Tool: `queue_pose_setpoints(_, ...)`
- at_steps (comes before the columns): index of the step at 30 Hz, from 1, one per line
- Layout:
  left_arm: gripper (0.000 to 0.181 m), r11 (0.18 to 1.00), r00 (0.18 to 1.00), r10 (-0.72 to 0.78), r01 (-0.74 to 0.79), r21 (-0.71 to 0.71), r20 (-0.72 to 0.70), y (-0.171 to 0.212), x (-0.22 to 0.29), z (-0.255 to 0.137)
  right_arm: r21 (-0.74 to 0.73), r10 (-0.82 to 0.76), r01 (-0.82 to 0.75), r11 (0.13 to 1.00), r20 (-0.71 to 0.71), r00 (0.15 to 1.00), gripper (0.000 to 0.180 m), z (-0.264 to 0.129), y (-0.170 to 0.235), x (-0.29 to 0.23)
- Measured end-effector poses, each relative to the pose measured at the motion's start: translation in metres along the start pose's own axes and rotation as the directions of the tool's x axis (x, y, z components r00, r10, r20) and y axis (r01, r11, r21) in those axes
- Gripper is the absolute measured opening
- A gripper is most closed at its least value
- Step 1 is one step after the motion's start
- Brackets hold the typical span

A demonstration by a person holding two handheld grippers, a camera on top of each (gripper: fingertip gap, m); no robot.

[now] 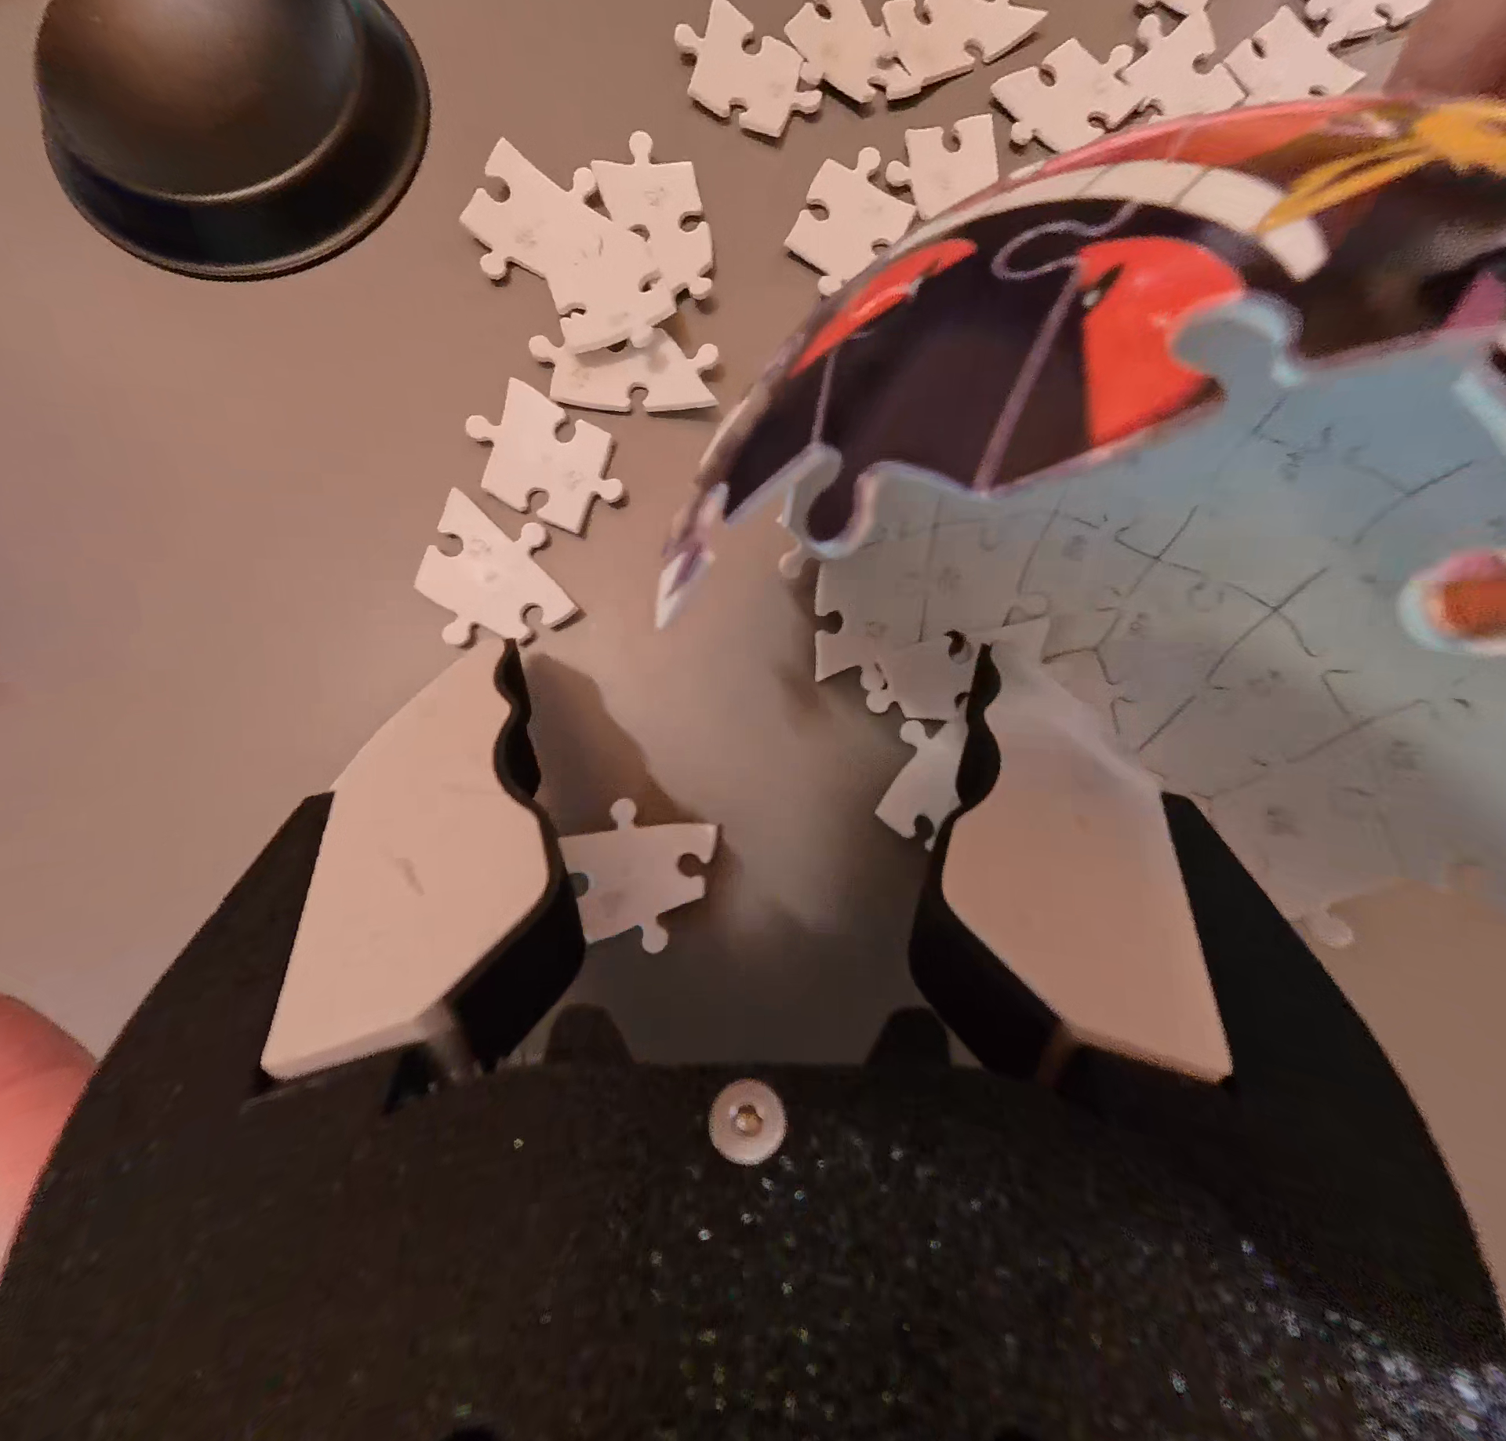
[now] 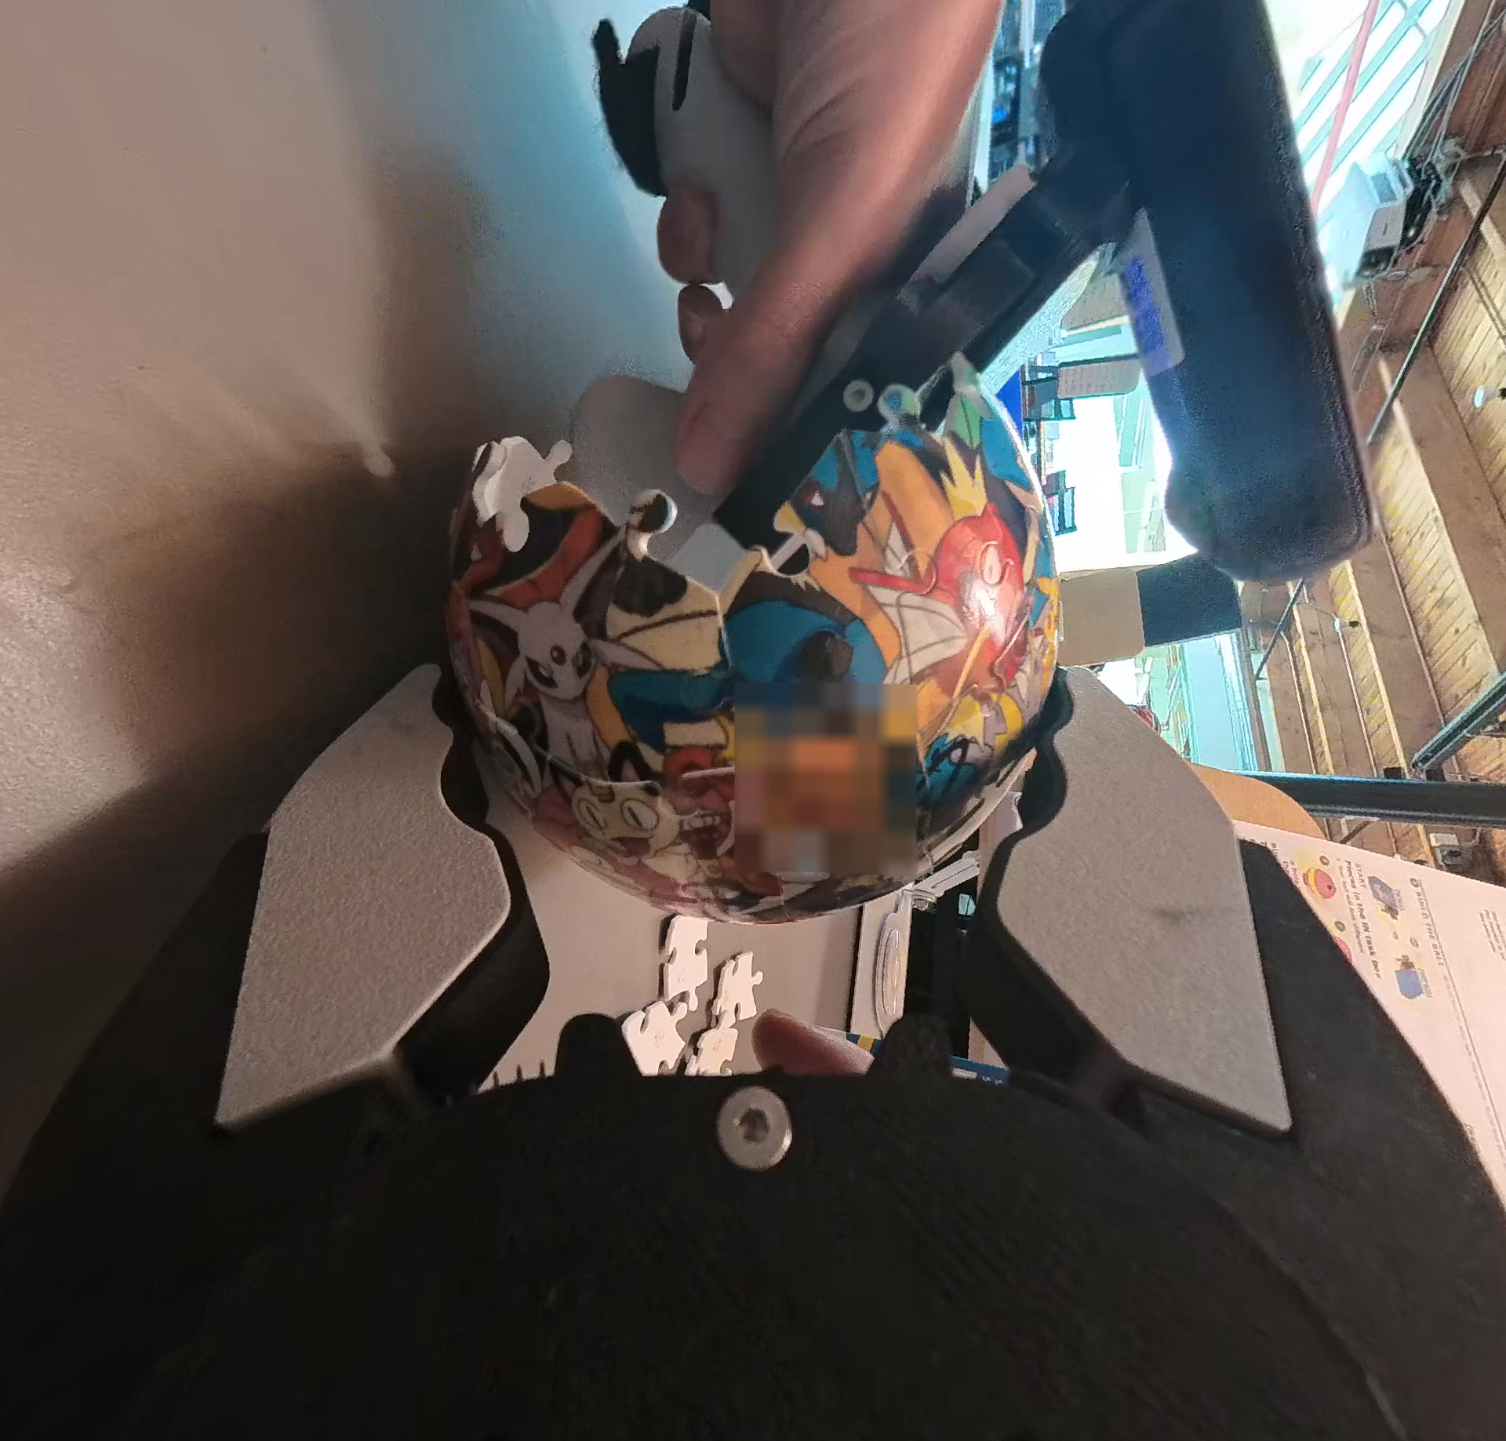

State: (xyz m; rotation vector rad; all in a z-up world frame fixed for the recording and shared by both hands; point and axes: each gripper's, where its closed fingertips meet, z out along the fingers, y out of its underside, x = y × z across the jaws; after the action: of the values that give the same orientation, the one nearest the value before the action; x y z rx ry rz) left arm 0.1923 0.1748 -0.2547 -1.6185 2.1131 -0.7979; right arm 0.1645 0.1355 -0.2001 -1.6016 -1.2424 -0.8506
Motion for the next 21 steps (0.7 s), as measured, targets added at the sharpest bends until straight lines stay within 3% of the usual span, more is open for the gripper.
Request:
queue_pose_setpoints(4,0.102,1.000,0.998,0.012,-0.011,0.020,-0.065,-0.003,0.014,0.000,0.002,0.002,-0.002,1.000,-0.001,1.000,0.128,0.000,0.000,0.000)
queue_pose_setpoints(13,0.112,0.998,0.998,0.056,-0.056,-0.039,0.020,0.007,0.001,0.004,0.002,0.000,0.000,1.000,-0.005,1.000,0.129,0.000,0.000,0.000)
queue_pose_setpoints(17,0.103,1.000,0.995,0.016,-0.015,-0.014,0.101,0.004,-0.015,-0.002,-0.015,-0.020,0.020,1.000,-0.016,1.000,0.127,0.000,0.003,0.001)
queue_pose_setpoints(21,0.102,0.999,0.999,-0.038,0.036,0.040,0.033,-0.001,-0.010,-0.007,-0.011,-0.008,0.008,1.000,-0.016,1.000,0.127,0.000,0.003,0.001)
